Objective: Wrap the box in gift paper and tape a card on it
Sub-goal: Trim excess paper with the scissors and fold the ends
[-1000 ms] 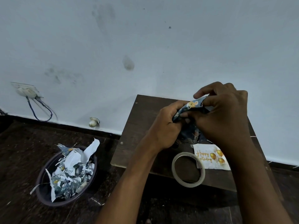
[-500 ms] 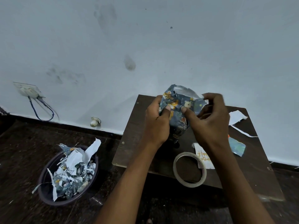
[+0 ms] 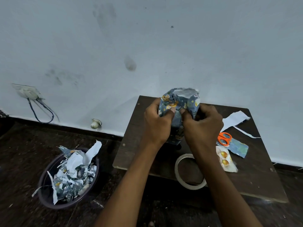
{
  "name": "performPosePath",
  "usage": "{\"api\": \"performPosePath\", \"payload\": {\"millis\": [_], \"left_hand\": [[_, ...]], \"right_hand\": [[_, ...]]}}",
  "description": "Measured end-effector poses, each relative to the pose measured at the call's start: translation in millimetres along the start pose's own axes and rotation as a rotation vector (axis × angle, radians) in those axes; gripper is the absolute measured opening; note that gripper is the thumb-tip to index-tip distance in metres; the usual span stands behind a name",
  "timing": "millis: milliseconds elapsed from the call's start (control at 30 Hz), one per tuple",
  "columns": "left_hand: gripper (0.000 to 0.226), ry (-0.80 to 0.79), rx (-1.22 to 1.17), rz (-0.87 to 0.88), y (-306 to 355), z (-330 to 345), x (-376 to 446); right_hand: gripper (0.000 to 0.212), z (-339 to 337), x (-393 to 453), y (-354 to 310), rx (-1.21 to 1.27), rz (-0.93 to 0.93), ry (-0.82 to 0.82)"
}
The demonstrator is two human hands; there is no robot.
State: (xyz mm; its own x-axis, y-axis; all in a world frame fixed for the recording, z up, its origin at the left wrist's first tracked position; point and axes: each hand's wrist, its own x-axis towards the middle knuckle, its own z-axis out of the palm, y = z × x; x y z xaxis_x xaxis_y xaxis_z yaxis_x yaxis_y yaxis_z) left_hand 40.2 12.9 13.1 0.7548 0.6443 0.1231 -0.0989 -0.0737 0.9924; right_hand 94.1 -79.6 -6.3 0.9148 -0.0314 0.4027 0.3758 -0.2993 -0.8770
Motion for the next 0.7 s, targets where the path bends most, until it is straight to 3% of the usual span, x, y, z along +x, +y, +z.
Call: {"api": "performPosePath", "payload": {"millis": [200,300,500,600,700], "left_hand": [[0.019,0.116,-0.087,-0.067,-2.5,5.3,4.2],[0.014,0.132,-0.100,-0.053,-6.4,5.9,5.5],[0.019,0.138,-0.067,-0.012,-10.3,6.8,7.2],[0.014,0.088,-0.093,-0.005,-10.7,6.0,7.3],[0.005,0.046,-0.099,0.013,-11.3,4.3,6.8]], "right_hand": [[0.003,0.9,-13.6,4.1,-0.002,-0.136,0.032],[0.020,2.7,-12.0,8.1,-0.047,-0.218,0.071],[0.016,2.4,-8.7,7.7,-0.077,-0.324,0.056],[0.003,0.3,-4.0,4.5,-0.133,-0.368,0.042],[0.011,-0.9,-0.6,4.0,-0.108,-0.381,0.058]]}}
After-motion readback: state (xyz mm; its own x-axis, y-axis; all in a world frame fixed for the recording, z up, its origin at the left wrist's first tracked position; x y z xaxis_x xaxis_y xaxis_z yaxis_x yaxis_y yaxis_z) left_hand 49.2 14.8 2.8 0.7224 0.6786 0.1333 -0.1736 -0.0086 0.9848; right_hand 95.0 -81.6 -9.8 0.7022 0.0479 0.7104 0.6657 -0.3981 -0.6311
